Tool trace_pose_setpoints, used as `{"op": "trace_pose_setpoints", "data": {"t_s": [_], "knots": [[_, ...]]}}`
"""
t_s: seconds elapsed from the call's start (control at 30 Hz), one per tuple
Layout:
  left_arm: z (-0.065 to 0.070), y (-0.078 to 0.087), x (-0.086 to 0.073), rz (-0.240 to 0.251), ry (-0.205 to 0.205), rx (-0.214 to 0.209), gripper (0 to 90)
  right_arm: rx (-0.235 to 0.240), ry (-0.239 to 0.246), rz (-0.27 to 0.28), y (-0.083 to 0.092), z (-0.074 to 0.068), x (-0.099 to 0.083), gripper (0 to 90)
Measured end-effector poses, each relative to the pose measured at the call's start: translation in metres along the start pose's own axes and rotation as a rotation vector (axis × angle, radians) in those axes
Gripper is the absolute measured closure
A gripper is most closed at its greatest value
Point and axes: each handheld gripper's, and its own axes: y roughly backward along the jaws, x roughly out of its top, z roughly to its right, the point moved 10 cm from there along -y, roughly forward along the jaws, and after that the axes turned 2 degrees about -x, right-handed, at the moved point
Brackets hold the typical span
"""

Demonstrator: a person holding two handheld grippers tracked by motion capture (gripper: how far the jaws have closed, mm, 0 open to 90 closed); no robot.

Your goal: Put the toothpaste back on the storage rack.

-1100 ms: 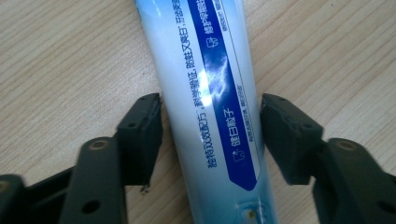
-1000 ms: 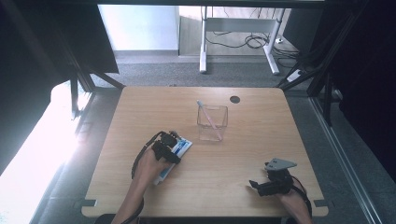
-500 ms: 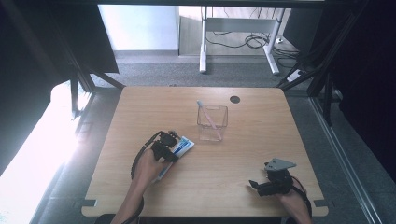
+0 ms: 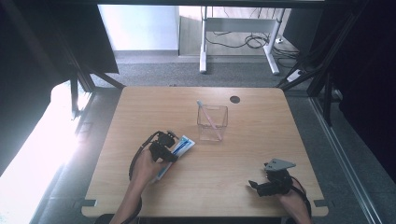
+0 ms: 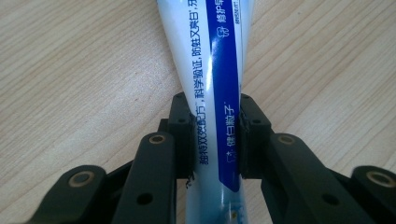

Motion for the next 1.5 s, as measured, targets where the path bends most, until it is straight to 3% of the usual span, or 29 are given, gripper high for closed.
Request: {"op": "trace_pose_setpoints", "data": {"t_s": [0.47, 0.8, 1.03, 1.5], "knots": [[0.008, 0.019, 0.006, 0.068, -0.038, -0.016, 71.8, 0.000, -0.001, -0.004, -0.001, -0.002, 0.000, 4.9], [0.013, 0.036, 0.013, 0.113, -0.077, 0.004, 71.8, 0.004, -0.002, 0.004, 0.000, -0.002, 0.001, 4.8], [0.015, 0.047, 0.018, 0.149, -0.096, -0.015, 71.8, 0.019, -0.008, 0.007, -0.001, -0.004, 0.001, 2.6], [0.026, 0.068, 0.042, 0.205, -0.137, -0.030, 71.7, 0.022, -0.022, 0.013, -0.001, -0.003, 0.001, 0.0]]}}
